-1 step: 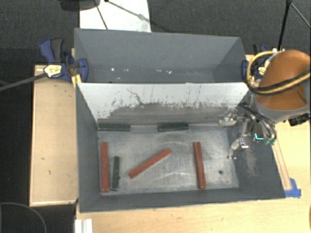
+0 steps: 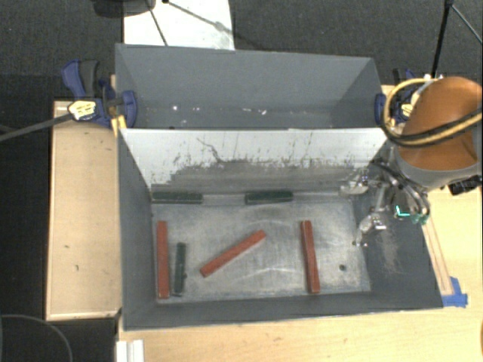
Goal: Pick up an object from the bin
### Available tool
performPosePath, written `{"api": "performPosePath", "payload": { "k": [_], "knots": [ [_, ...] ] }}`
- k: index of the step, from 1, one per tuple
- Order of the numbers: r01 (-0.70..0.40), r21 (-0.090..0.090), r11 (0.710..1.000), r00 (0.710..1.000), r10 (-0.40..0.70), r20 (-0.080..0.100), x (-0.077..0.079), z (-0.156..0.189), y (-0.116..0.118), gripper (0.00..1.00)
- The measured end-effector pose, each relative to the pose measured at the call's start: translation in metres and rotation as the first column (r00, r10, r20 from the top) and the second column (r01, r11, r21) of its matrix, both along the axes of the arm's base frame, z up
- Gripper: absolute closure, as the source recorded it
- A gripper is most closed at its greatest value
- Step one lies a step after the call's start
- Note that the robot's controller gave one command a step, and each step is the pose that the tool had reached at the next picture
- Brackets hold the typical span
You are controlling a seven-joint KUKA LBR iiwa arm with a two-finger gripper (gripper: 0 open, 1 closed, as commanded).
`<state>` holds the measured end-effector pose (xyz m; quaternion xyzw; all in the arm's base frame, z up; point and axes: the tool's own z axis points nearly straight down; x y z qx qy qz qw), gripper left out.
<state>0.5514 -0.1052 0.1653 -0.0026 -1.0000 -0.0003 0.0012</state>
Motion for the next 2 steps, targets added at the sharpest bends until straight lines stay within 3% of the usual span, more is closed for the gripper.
{"api": "performPosePath", "payload": {
  "k": [1,2],
  "knots": [
    [-0.126,0.000,0.992,0.992,0.126,-0.002,-0.013,0.019,0.013,0.00],
    [-0.287,-0.005,0.958,0.958,0.287,0.014,0.005,-0.020,0.042,0.00]
  ]
}}
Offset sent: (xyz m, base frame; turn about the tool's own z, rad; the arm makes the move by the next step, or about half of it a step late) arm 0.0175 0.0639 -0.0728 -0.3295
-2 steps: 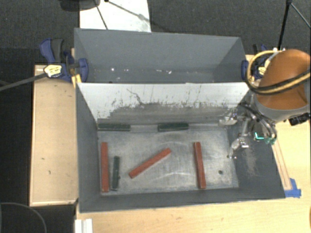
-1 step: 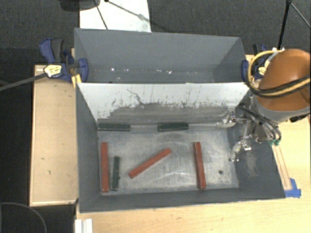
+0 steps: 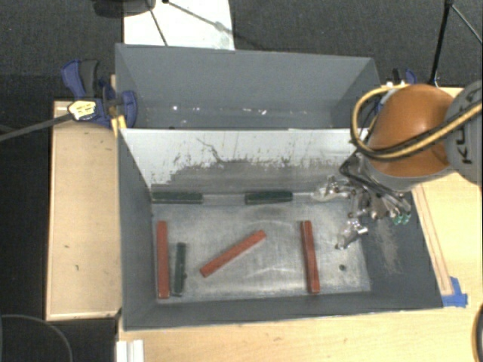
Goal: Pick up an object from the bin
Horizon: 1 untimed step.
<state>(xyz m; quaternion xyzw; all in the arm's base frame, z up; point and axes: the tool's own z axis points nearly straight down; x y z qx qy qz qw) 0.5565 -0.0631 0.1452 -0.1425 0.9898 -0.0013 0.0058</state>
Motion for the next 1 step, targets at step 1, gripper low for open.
{"api": "performPosePath", "payload": {
  "k": [1],
  "knots": [
    [-0.194,-0.001,0.981,0.981,0.194,-0.012,-0.0253,-0.0598,0.0320,1.00]
  ]
}}
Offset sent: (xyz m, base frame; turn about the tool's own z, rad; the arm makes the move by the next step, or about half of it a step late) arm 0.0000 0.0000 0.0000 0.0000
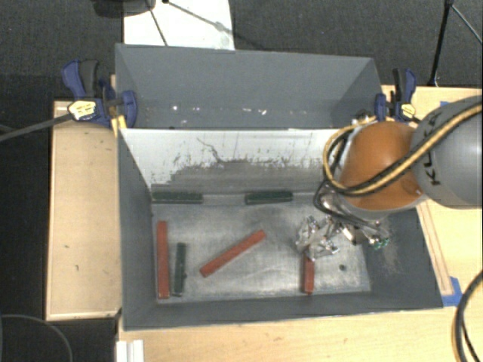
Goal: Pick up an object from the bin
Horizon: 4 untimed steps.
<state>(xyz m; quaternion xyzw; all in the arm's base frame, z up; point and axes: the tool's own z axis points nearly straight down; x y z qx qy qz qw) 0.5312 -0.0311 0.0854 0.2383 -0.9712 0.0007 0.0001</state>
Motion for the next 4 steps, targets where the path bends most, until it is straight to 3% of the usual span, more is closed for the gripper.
{"api": "performPosePath", "payload": {
  "k": [1,2,3,4],
  "knots": [
    [-0.001,0.000,1.000,1.000,0.001,0.000,0.000,0.000,0.000,1.00],
    [-0.004,0.003,1.000,1.000,0.004,-0.004,-0.012,0.051,0.006,1.00],
    [-0.044,0.002,0.999,0.999,0.044,0.003,-0.003,0.163,0.009,1.00],
    [-0.043,0.002,0.999,0.999,0.043,0.003,-0.003,0.163,0.010,0.00]
  ]
}}
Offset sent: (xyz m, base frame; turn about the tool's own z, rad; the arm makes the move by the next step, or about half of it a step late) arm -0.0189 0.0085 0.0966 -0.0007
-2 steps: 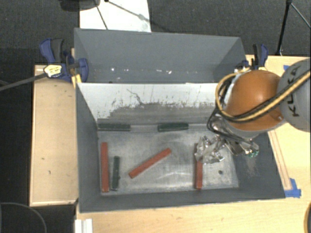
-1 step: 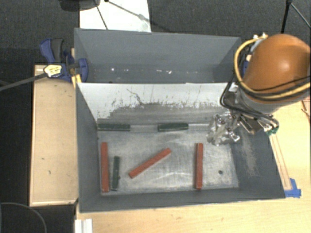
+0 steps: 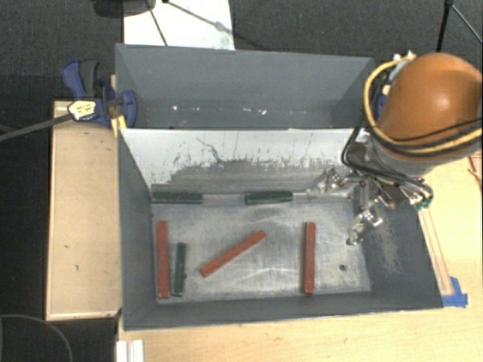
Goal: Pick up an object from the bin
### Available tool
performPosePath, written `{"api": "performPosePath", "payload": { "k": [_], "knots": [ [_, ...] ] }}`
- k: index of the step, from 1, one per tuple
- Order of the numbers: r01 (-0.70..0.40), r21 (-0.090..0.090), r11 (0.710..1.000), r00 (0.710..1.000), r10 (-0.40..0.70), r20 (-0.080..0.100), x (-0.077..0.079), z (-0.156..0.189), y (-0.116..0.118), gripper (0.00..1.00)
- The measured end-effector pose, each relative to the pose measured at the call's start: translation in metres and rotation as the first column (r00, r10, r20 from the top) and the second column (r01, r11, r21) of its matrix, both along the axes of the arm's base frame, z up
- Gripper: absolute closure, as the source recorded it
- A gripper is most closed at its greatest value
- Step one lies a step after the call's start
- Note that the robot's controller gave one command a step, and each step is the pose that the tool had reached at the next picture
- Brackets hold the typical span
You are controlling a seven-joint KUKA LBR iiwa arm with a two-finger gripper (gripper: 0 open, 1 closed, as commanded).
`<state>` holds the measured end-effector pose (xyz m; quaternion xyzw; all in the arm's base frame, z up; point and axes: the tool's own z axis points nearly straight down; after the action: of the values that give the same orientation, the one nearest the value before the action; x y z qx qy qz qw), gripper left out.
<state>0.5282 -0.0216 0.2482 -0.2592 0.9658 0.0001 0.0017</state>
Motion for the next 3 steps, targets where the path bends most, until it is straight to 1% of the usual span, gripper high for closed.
{"api": "performPosePath", "payload": {
  "k": [1,2,3],
  "knots": [
    [0.000,0.000,1.000,1.000,0.000,0.000,0.000,0.000,0.000,0.00],
    [-0.046,-0.001,0.999,0.999,0.046,0.007,0.000,-0.047,0.003,0.00],
    [-0.172,-0.001,0.985,0.985,0.172,0.004,-0.004,-0.123,0.013,0.00]
  ]
}}
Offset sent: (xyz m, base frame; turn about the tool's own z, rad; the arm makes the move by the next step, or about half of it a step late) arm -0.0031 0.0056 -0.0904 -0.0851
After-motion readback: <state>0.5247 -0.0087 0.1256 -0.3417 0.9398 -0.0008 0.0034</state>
